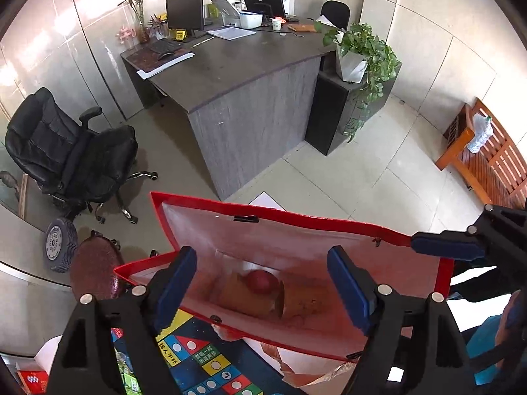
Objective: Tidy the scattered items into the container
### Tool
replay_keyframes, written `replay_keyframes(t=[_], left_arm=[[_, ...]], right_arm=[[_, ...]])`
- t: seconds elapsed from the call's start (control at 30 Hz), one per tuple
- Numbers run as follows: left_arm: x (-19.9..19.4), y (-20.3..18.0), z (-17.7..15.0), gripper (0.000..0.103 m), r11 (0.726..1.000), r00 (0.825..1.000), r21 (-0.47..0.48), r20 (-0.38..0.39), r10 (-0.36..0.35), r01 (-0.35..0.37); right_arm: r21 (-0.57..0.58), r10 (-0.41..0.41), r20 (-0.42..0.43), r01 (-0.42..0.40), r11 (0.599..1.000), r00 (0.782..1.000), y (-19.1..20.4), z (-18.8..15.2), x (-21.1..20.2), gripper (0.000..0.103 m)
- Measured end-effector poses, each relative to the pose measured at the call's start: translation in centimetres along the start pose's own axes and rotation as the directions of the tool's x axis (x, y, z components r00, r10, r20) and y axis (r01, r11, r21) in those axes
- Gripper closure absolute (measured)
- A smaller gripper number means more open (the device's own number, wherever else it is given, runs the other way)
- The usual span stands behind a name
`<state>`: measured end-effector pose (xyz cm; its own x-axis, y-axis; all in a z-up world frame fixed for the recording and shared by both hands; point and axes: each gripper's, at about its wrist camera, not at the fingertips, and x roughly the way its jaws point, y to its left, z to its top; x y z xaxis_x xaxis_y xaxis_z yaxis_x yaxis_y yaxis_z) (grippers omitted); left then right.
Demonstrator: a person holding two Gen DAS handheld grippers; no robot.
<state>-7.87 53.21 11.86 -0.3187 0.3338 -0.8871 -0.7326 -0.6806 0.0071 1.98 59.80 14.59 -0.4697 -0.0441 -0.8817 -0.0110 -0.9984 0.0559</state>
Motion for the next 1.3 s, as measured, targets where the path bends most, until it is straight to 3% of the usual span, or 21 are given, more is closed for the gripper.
replay_keyframes(t=[0.13,0.33,0.43,0.77,0.9,1.03,1.2,1.3], left_arm=[[-0.2,0.3,-0.1,0.015,1.0,1.0,-0.017,-0.002,0.008,-0.009],[-1.5,0.6,-0.8,0.0,0.999,0.999,-0.037,0.023,0.031,-0.03],[-2.4,0.7,-1.3,0.0,0.996,0.996,-0.043,0.049,0.076,-0.074],[-8.1,2.7,-3.6,0.0,0.982,0.98,-0.163,0.153,0.125,-0.099],[-11.0,3.2,-5.2,0.0,0.979,0.978,-0.173,0.161,0.132,-0.103],[-13.5,2.7,-7.5,0.0,0.98,0.974,-0.139,0.155,0.166,-0.145],[-15.3,2.0,-12.8,0.0,0.968,0.966,-0.146,0.13,0.225,-0.206],[-15.6,1.4,-17.5,0.0,0.955,0.958,-0.162,0.108,0.266,-0.248]], right_arm=[[0.004,0.002,0.001,-0.002,1.0,1.0,-0.2,-0.1,-0.3,0.031],[0.013,0.015,0.014,-0.016,1.0,1.0,-0.4,-0.7,-0.9,0.019],[0.034,0.021,0.031,-0.023,0.999,0.999,-0.8,-1.2,-1.7,0.018],[0.044,0.021,0.12,-0.027,0.999,0.993,-0.7,-3.2,-4.9,0.017],[0.049,0.015,0.121,-0.021,0.999,0.993,0.1,-4.0,-5.6,0.016],[0.017,0.031,0.127,-0.034,0.999,0.991,1.8,-5.0,-7.2,0.015],[-0.005,0.045,0.144,-0.045,0.999,0.989,5.0,-7.8,-9.6,0.011],[-0.009,0.09,0.246,-0.091,0.996,0.965,7.6,-11.0,-11.0,0.008]])
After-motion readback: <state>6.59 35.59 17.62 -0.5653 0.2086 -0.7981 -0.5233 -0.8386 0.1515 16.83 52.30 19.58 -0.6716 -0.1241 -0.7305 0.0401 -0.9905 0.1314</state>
